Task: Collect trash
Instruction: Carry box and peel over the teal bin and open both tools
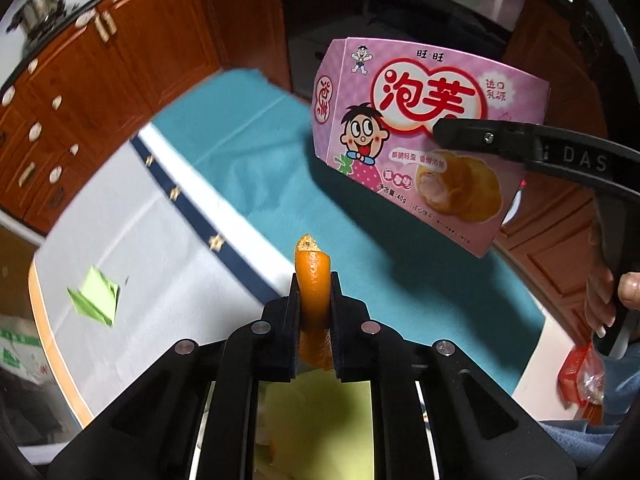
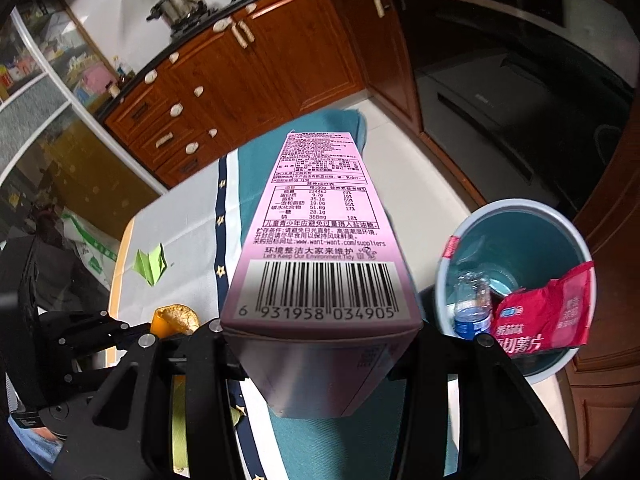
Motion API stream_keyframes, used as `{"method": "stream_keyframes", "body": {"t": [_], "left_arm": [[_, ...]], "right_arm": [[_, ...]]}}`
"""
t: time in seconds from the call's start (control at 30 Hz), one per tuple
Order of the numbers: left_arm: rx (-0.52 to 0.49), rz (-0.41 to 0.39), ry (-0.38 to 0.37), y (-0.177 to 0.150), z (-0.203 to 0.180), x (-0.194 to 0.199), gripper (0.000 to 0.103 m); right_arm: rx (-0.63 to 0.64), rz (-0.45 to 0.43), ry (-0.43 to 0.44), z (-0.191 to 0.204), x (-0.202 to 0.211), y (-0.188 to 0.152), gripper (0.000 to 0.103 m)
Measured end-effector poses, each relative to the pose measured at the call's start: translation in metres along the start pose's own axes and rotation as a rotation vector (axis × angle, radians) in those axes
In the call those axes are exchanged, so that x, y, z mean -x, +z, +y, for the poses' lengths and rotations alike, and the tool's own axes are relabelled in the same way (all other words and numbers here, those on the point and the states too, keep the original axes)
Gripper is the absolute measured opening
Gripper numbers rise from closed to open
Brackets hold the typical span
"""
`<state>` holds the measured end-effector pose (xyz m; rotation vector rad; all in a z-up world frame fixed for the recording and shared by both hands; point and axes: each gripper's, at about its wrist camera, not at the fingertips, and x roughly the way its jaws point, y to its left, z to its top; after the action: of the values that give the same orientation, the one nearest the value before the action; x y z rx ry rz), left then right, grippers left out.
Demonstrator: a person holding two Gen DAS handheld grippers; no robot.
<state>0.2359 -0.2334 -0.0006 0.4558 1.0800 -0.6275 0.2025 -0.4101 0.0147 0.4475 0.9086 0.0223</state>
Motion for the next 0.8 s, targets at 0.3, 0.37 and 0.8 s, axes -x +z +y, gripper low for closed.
{"method": "stream_keyframes", "body": {"t": [0.3, 0.37, 0.8], "left_arm": [[-0.145, -0.041, -0.048, 0.051, -0.075, 0.001, 0.013], [-0.170, -0.044, -0.075, 0.067, -0.096, -0.005, 0.013], [-0.283, 0.043, -0.133, 0.112, -0.182, -0.093, 0.013]], "right_arm": [[-0.117, -0.088, -0.095, -0.080, 0.056, 0.001, 0.042], [-0.147, -0.091, -0.130, -0.103, 0.064, -0.004, 0.042], [-0.300, 0.018, -0.241, -0.205, 0.037, -0.030, 0.042]]}}
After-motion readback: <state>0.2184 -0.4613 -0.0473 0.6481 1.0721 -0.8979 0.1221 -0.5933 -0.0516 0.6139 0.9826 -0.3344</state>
